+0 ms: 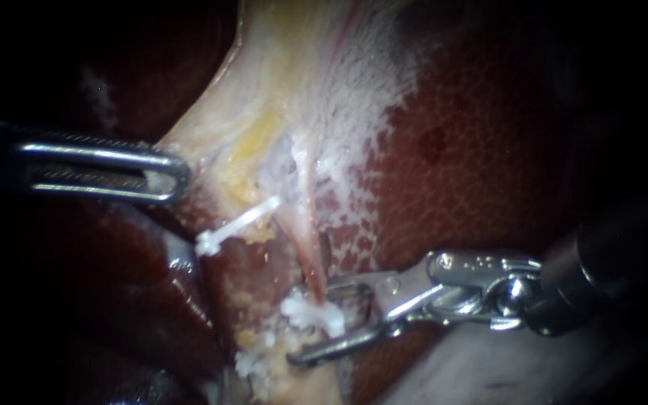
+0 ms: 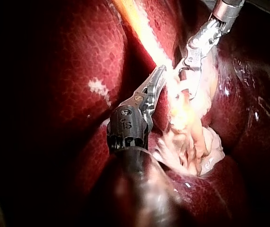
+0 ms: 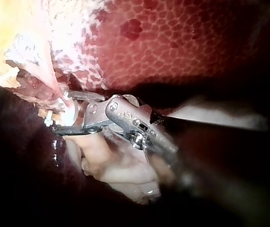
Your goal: Going back second clip right tube
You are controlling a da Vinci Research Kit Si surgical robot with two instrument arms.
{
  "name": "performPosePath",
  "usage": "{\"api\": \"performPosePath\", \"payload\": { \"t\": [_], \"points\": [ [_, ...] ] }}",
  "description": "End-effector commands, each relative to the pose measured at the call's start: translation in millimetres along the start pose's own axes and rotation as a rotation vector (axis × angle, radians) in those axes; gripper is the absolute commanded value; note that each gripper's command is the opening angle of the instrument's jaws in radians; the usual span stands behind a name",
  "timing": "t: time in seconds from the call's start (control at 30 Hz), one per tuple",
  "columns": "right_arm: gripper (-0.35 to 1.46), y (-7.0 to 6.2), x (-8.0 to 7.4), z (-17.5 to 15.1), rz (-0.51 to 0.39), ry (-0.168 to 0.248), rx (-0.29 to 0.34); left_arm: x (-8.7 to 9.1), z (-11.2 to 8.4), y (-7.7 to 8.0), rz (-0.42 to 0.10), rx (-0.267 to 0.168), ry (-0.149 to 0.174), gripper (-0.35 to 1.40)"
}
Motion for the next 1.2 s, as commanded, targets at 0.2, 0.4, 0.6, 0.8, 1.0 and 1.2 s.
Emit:
{"api": "performPosePath", "payload": {
  "t": [0.2,0.4,0.6,0.8,1.0,1.2],
  "points": [
    [0.6,0.0,0.1,0.5,0.002,0.001,-0.002,0.0,0.1,0.1,0.0,0.0,0.0,-0.33],
    [0.6,-0.5,-0.4,2.6,-0.005,0.013,0.005,-0.1,0.2,0.1,0.0,0.0,0.0,-0.33],
    [0.6,-0.5,-0.8,3.8,-0.014,0.044,0.024,0.0,0.2,0.1,0.0,-0.001,0.0,-0.33],
    [0.6,-0.1,-0.8,4.2,-0.156,0.054,0.029,-0.1,0.2,0.0,0.0,-0.001,0.0,-0.33],
    [0.6,0.5,-2.2,5.2,-0.243,0.046,0.051,-0.1,0.3,0.2,0.0,-0.001,0.0,-0.35],
    [0.6,0.5,-2.8,5.6,-0.255,0.042,0.057,0.2,0.6,3.4,0.001,-0.012,-0.004,-0.35]
  ]
}}
